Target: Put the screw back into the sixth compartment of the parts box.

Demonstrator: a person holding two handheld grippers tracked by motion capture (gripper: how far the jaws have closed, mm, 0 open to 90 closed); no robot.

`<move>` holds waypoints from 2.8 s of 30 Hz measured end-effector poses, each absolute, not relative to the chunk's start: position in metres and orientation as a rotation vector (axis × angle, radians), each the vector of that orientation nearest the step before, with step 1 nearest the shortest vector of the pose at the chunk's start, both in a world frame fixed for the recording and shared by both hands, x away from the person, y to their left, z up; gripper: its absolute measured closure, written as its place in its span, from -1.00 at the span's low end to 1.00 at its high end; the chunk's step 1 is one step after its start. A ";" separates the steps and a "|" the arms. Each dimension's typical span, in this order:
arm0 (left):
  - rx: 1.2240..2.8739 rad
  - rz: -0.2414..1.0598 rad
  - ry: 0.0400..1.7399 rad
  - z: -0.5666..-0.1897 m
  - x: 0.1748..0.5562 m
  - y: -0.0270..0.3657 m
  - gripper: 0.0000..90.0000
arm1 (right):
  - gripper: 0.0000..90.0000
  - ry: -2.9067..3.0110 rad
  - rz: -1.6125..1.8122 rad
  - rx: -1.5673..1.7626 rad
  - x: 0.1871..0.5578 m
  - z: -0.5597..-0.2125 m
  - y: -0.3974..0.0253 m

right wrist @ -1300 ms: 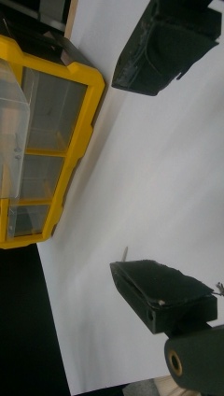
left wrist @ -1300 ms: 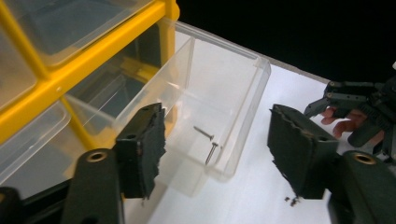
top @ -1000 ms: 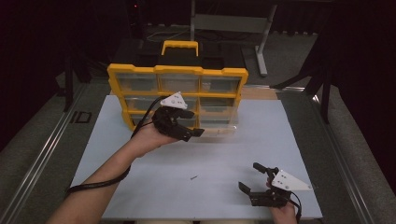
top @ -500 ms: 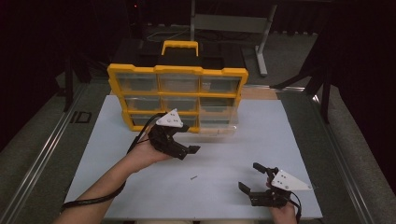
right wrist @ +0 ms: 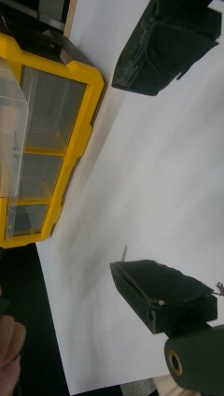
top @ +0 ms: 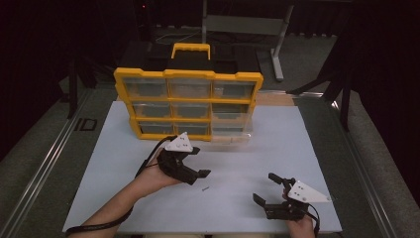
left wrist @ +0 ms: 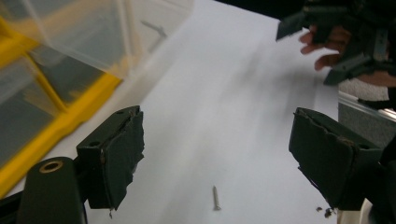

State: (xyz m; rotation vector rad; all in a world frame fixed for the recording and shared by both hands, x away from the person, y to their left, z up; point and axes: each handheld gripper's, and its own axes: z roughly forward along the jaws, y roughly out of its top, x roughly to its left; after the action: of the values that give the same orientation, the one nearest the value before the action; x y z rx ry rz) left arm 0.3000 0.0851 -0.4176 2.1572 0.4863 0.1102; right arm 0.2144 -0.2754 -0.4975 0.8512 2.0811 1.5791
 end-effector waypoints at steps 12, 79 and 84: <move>2.208 0.012 0.488 -0.458 0.288 0.077 -0.56 | -0.77 2.084 1.575 0.850 0.214 -0.498 -0.275; 2.383 0.099 0.506 -0.481 0.292 0.065 0.97 | -0.77 2.095 1.575 0.849 0.214 -0.498 -0.274; 2.360 0.129 0.500 -0.467 0.291 0.070 0.97 | -0.77 2.096 1.573 0.851 0.214 -0.498 -0.274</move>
State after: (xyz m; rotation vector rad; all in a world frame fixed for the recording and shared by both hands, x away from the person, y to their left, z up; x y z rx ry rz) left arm 0.2910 0.0698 -0.4667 2.3597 0.5004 0.1293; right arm 0.2142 -0.2740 -0.4980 0.8506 2.0958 1.5732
